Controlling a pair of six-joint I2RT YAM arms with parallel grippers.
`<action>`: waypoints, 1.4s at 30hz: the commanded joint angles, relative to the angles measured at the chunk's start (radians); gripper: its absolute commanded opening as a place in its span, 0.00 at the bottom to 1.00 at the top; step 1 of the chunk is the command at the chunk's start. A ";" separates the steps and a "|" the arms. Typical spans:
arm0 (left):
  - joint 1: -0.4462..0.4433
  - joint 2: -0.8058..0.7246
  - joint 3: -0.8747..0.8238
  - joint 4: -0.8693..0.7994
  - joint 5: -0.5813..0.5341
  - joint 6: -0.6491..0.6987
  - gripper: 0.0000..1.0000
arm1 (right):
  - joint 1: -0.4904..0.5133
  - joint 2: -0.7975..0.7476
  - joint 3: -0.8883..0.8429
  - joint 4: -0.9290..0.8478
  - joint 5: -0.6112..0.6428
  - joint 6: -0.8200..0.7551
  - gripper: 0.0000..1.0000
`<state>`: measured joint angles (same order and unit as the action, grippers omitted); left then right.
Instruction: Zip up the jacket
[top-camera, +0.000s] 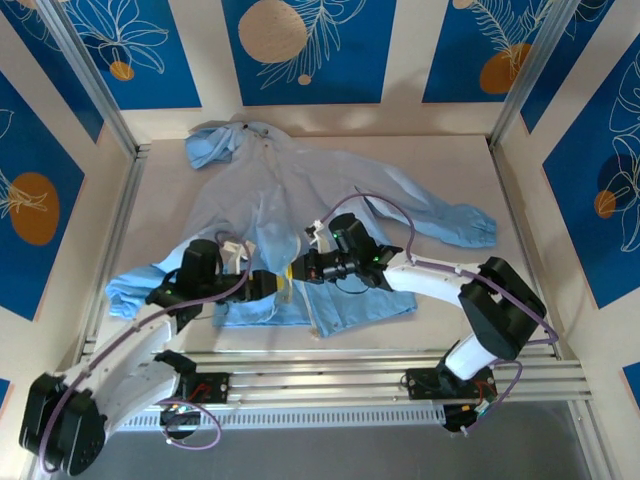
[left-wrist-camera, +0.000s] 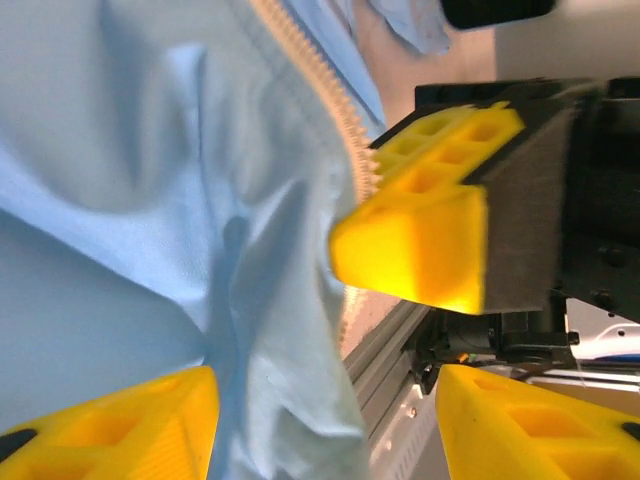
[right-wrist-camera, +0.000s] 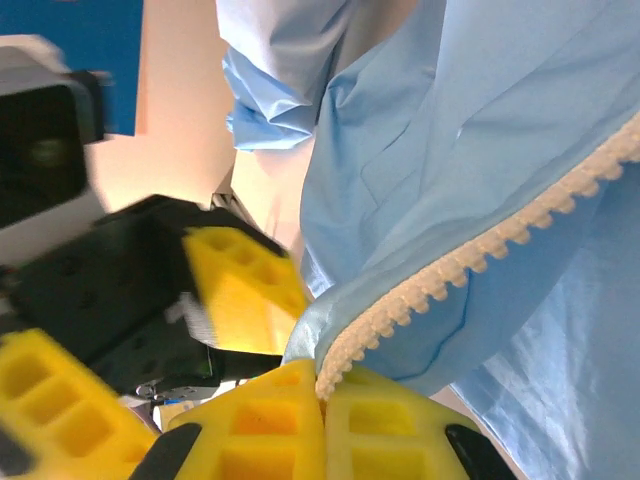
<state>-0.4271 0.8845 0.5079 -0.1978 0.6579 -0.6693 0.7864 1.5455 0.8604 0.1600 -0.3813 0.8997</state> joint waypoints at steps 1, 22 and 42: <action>0.005 -0.062 0.081 -0.304 -0.127 0.089 0.54 | 0.007 -0.029 0.052 -0.161 0.040 -0.043 0.00; -0.295 0.023 0.100 -0.135 -0.286 -0.078 0.46 | 0.038 0.010 0.123 -0.247 0.046 -0.044 0.00; -0.294 0.056 -0.027 0.016 -0.231 -0.148 0.20 | 0.034 0.025 0.137 -0.264 0.031 -0.042 0.00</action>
<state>-0.7143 0.9386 0.5110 -0.2398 0.3920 -0.7910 0.8173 1.5620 0.9653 -0.0772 -0.3367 0.8688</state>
